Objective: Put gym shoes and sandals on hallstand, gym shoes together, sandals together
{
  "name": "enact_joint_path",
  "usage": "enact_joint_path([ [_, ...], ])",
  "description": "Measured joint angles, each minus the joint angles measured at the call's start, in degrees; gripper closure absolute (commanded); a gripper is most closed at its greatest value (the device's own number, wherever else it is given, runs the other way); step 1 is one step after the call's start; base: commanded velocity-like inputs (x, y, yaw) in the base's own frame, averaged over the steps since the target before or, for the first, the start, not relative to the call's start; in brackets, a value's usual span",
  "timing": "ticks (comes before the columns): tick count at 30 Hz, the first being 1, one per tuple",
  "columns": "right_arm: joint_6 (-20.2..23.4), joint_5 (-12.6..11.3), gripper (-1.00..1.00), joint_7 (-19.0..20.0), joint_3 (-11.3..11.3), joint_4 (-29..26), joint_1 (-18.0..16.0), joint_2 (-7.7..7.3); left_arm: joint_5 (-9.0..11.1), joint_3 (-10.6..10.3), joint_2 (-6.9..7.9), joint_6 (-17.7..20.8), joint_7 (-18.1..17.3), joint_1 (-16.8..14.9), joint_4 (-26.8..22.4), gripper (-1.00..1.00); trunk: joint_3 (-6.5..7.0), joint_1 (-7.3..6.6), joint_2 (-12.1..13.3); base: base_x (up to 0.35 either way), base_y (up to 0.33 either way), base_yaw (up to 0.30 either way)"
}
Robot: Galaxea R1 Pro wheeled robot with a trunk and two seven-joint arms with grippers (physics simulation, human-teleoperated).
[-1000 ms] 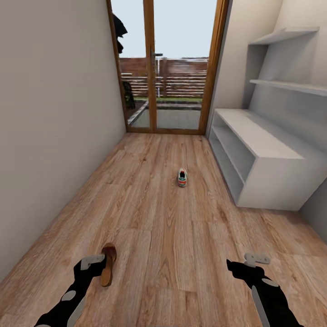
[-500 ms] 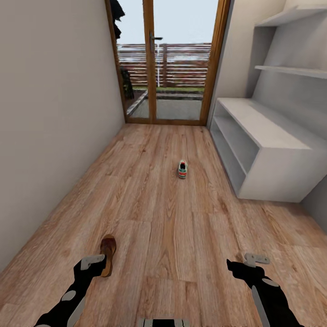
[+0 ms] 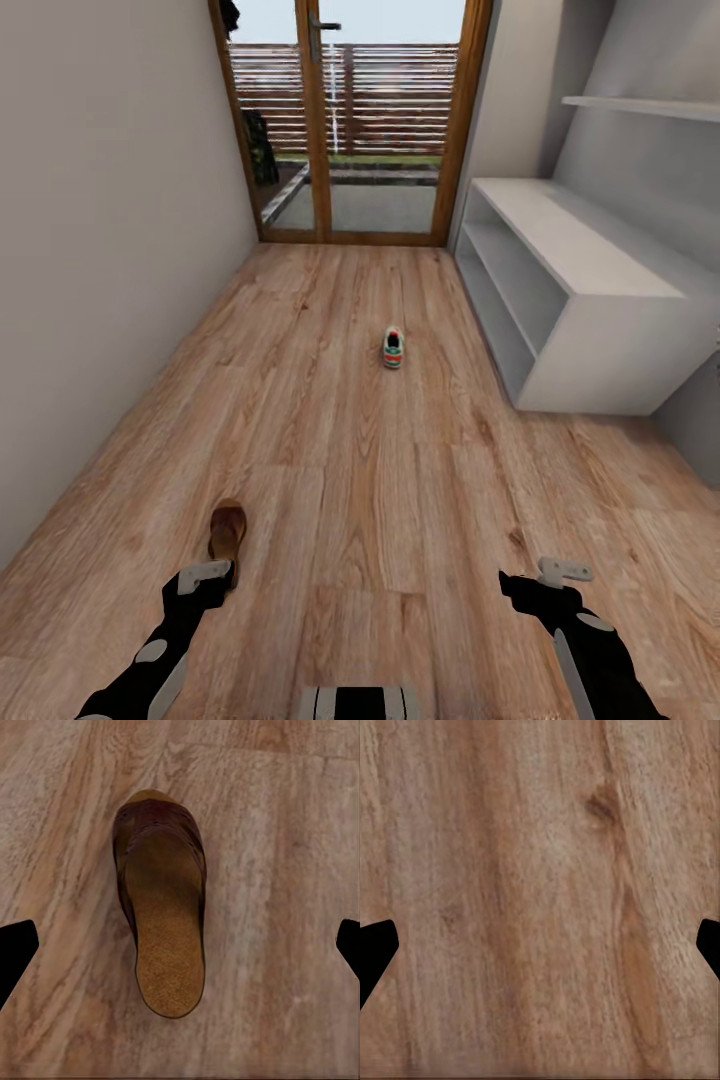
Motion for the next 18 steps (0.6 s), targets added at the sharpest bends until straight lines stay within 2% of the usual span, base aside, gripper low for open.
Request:
enact_joint_path([
  [18, 0.00, 0.00, -1.00, -0.01, 0.01, -0.07, 0.00, 0.02, -0.03, 0.00, 0.00, 0.00, 0.00, 0.00, -0.08, -1.00, -5.63, 0.46, -0.24, 0.000, 0.000, -0.113],
])
